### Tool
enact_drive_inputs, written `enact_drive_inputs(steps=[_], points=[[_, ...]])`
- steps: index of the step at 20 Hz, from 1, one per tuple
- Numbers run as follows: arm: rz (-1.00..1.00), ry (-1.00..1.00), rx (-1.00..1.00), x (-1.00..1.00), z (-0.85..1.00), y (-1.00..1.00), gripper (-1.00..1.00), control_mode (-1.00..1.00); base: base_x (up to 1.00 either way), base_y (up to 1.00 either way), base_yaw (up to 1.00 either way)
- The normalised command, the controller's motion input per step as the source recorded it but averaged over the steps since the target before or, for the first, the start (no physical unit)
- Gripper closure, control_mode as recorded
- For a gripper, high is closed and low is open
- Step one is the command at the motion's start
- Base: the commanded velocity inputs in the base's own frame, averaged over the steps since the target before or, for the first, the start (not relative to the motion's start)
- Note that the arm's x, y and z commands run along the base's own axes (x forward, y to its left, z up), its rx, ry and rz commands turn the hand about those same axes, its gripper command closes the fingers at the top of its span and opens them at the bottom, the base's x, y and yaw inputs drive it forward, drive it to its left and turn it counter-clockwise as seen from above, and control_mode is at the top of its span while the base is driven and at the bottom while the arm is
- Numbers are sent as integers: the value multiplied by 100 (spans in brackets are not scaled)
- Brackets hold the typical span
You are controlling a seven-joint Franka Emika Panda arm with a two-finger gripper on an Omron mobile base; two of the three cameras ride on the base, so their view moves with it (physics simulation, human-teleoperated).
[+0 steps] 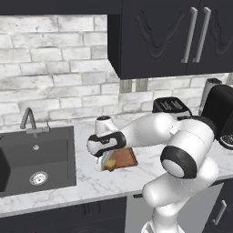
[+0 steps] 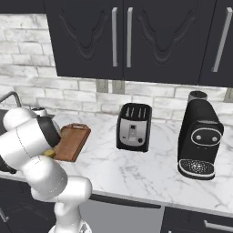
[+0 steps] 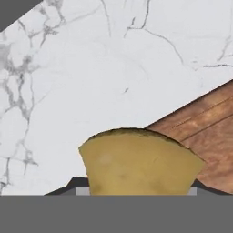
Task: Pick up the sponge from the counter and clean the cutting board by briefly scrubbing or pressing down on the cutting board. Once finished, release the sponge.
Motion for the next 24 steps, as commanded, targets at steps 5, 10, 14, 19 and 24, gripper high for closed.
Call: enact_drive_inputs(steps=[5,10,14,19,24], points=[[-8,0,0,11,34,-38,100,-100,0,0,0],[-11,0,0,37,44,-50,100,-100,0,0,0],[-15,0,-1,35,25,-59,100,-100,0,0,0],[-20,1,0,18,1,-67,100,-100,0,0,0],[-23,7,0,12,-18,-68,100,-100,0,0,0]])
